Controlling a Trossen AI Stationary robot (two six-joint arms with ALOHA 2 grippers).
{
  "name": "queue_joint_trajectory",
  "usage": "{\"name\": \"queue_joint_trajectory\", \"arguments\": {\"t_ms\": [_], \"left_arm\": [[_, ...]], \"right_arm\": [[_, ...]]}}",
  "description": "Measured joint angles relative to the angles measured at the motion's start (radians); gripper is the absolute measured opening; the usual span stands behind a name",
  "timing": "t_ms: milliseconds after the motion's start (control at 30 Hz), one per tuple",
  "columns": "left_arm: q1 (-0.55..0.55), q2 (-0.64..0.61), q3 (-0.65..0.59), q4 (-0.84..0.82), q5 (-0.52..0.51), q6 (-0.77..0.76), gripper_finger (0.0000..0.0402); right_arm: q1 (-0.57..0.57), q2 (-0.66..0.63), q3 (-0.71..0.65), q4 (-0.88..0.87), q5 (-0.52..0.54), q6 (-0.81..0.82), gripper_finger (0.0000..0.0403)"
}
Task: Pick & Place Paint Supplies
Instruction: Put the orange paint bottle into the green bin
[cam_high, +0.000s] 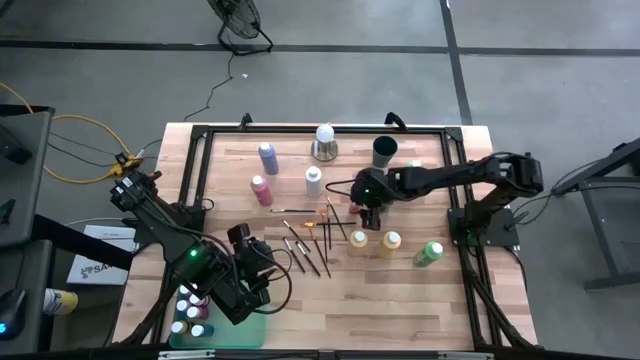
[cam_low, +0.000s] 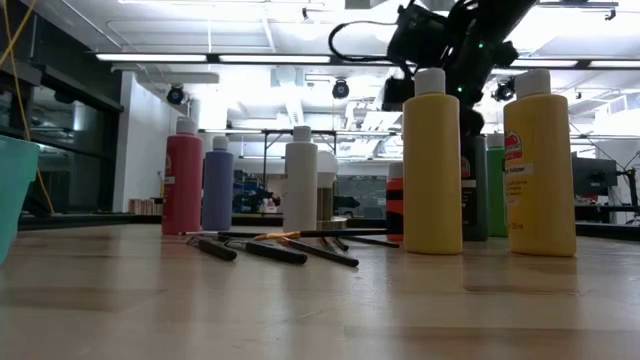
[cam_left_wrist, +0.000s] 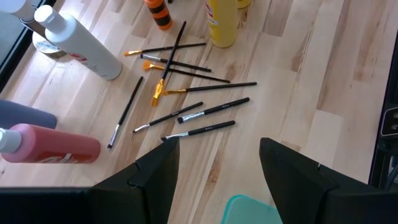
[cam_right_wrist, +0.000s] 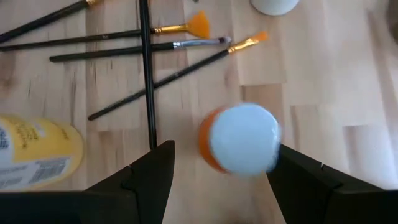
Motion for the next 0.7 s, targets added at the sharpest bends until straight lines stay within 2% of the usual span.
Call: {"name": "queue_joint_trajectory", "arguments": {"t_ms": [200, 567, 700], "left_arm": [[0.000, 0.000, 0.000, -0.001, 0.002, 0.000, 0.0216], [0.000, 0.000, 0.000, -0.009, 0.005, 0.003, 0.0216], [0.000, 0.000, 0.000, -0.018, 0.005, 0.003, 0.0216]], "right_arm": [[0.000, 0.052, 0.000, 0.010, -0.010, 0.050, 0.0235], [0.000, 0.056, 0.000, 0.077, -0.013, 0.062, 0.0235], [0.000, 0.055, 0.000, 0.072, -0.012, 0.062, 0.0217]]}}
